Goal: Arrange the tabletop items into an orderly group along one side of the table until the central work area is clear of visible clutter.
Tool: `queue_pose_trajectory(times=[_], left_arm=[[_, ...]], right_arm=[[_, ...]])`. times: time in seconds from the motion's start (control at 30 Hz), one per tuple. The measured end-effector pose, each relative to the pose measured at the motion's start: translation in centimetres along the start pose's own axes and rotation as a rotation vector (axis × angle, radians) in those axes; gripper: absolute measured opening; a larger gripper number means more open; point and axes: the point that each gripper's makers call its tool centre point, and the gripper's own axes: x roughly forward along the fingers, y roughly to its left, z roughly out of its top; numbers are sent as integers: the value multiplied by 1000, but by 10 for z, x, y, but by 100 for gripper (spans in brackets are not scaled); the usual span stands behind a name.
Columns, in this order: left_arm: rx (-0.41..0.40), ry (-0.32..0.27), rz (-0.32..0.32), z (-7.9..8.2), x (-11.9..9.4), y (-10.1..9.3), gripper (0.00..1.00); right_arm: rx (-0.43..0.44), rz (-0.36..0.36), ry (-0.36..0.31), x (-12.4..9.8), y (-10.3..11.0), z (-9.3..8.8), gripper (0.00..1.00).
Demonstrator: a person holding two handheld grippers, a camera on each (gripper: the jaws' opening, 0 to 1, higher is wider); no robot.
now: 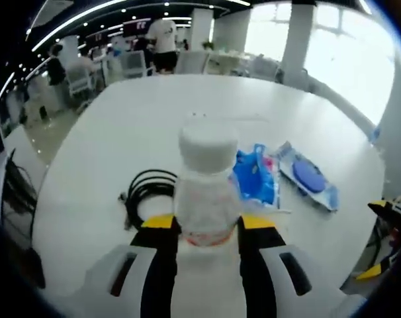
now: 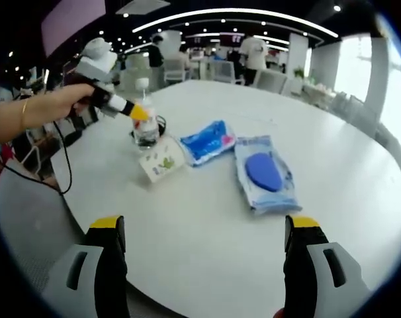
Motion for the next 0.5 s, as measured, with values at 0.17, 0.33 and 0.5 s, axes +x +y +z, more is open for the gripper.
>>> queue_pose_trajectory(times=[0.17, 0.33, 0.5], left_arm=[[11, -31, 20, -2, -2, -3, 33], [24, -64, 43, -3, -1, -5, 33], [17, -106, 66, -4, -1, -7, 33]], right_arm=[[0, 1, 1, 0, 0, -1, 99], [-4, 1, 9, 0, 0, -2, 99], [2, -1, 5, 0, -2, -1, 99]])
